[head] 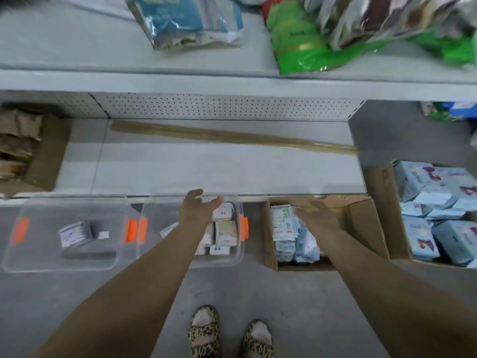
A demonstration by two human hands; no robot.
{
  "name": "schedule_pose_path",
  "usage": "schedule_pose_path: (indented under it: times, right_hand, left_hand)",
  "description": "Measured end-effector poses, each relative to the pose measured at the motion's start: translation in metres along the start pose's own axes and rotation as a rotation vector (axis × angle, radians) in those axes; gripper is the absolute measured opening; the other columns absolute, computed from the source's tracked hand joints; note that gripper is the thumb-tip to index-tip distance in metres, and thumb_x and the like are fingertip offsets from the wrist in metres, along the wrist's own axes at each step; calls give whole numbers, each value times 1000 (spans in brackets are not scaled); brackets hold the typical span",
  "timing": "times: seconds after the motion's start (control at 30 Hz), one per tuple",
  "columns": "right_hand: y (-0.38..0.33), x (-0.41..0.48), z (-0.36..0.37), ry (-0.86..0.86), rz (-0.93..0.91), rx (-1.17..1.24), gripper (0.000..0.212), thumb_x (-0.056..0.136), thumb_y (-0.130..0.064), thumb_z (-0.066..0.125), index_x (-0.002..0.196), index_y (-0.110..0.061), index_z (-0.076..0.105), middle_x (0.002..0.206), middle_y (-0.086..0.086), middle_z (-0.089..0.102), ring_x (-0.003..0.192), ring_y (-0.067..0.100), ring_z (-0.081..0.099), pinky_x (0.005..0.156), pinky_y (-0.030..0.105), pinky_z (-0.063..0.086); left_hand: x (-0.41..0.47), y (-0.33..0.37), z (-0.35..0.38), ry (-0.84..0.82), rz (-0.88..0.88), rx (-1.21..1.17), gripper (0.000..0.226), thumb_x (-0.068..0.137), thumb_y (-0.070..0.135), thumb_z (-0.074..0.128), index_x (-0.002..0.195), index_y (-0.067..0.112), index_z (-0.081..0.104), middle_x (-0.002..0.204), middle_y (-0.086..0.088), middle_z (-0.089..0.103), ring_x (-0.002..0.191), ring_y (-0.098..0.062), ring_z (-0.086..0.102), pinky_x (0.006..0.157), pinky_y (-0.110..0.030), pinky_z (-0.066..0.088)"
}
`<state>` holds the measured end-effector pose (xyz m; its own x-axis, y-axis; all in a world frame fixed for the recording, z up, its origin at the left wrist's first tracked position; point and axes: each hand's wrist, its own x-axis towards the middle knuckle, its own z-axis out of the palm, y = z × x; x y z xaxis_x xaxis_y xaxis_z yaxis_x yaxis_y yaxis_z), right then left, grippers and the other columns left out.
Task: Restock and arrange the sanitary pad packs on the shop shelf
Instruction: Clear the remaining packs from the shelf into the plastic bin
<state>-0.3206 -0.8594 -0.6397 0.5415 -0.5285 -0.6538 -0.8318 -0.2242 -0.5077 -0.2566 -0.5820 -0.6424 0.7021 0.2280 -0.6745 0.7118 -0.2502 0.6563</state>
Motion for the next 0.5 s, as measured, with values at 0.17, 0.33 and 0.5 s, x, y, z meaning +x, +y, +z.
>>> schedule_pose_path:
  times: [0.17,0.33,0.5]
  right_hand:
    - [-88,-90,-39,-105,-178,-15,78,78,-32,85,145,-19,46,134,11,60,112,28,65,101,42,53]
    - [-187,-190,-91,-172,-473,-257,72,82,-28,83,145,-18,50,150,10,47,134,24,49,103,28,43]
    - [-277,-291,-149,-155,-816,-458,72,82,-28,83,146,-21,49,149,5,50,131,23,53,98,27,44]
  left_hand:
    - [-83,84,-53,21,229,23,64,79,29,84,135,17,56,135,-11,58,120,-26,58,102,-34,46]
    - [-173,174,-120,75,451,69,64,79,23,84,136,16,55,135,-12,57,113,-24,59,95,-29,47]
    - [-265,258,-192,232,670,277,71,78,26,83,141,17,50,136,-15,57,124,-31,53,99,-37,45]
